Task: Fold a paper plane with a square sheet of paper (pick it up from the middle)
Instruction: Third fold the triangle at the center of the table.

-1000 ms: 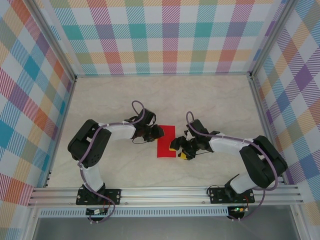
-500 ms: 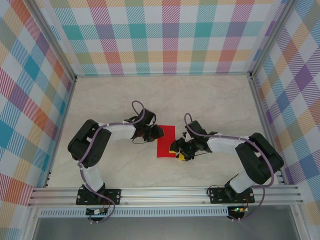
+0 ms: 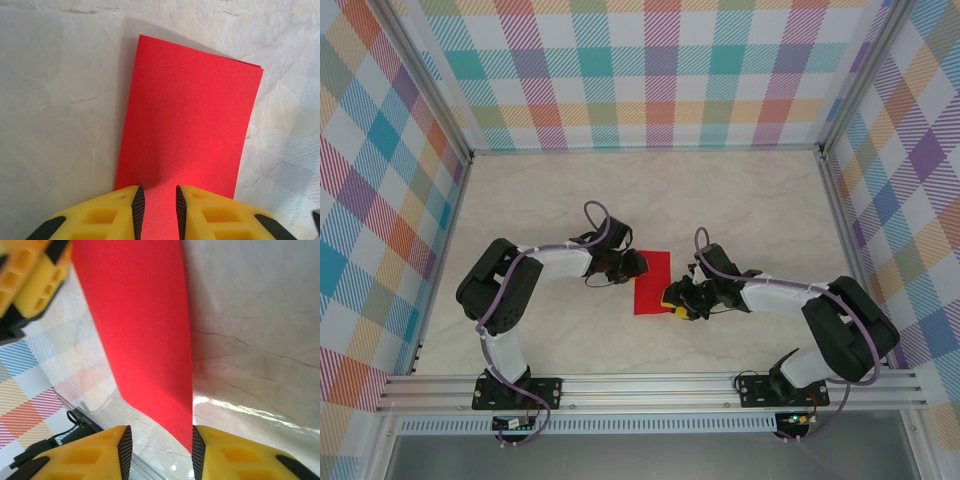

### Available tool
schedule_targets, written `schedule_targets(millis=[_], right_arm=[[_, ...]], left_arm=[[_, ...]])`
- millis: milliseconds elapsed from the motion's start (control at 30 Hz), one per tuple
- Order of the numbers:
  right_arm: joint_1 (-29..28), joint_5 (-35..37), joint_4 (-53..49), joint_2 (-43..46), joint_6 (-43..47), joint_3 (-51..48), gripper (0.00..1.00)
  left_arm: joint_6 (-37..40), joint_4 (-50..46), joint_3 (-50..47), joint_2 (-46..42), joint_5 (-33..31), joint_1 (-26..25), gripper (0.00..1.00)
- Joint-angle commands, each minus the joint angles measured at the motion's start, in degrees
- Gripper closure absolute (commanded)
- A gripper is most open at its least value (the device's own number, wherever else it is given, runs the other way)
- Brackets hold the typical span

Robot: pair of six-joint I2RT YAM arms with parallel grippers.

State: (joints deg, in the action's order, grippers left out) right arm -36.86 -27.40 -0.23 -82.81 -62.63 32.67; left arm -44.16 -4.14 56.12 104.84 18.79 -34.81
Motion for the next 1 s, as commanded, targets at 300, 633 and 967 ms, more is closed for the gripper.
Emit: schedule_targets(millis=[300,633,967], right_arm=[[-0.2,1.0,2.7,0.4,-0.8,0.0,0.89],[-0.2,1.0,4.6,-5.2,1.7,5.0,1.00],[-0.3,0.2,6.6,-13.7,4.8,11.7,1.00]], left_arm=[[-0.1,-3.1,0.3,1.4,-1.1,-0.4,0.73],[0.6,-3.5,0.2,0.1,-0.4,-0.4,0.73],[1.0,-3.7,0.3,-0.4,0.2,-0.5,0.73]])
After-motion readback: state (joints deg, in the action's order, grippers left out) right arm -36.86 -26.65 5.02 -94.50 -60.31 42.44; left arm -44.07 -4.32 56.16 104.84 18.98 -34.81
